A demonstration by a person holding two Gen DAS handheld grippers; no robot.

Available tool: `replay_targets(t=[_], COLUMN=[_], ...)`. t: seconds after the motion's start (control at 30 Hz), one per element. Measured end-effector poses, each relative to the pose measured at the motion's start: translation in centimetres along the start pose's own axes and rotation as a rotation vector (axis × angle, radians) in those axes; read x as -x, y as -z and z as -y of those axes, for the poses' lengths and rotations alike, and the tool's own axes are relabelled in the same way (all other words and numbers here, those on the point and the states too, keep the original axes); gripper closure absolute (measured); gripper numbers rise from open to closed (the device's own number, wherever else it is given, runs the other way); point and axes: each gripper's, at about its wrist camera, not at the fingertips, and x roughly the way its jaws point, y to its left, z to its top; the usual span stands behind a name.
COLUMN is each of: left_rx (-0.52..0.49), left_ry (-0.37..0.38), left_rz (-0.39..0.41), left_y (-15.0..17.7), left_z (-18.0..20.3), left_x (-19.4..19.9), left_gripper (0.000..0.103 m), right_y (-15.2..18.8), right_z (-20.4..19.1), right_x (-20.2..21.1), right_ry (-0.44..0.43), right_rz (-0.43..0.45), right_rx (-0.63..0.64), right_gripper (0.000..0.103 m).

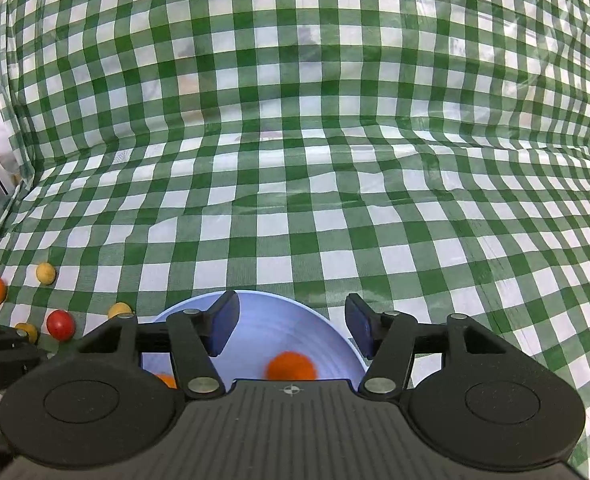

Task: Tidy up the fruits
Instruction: 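Carry the tangerine and red tomato over the blue plate and open both tools, then grasp a small yellow fruit with the right tool while the left tool grasps a red tomato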

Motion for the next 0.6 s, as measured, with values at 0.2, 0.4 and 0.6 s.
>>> replay_targets(t=[0.2, 0.4, 0.6], left_rx=[0.066, 0.099, 0.153], left_ry=[-0.046, -0.086, -0.126], left_rz=[0.009, 0.011, 0.023], left_y=[-0.4, -0.4, -0.7], left_z=[-1.7, -2.8, -4.7], left_x=[0.5, 1.0, 1.8], left_gripper=[0.06, 0.063, 0.071], right_y=[0.2, 0.3, 0.5], right_z=[0.0, -0.2, -0.6], right_x=[0.2, 0.3, 0.8], right_ry=[-0.001, -0.003, -0.009], right_rz=[0.007, 0.008, 0.022], right_rx=[0.0, 0.003, 0.003], right_gripper=[0.042, 0.042, 0.042])
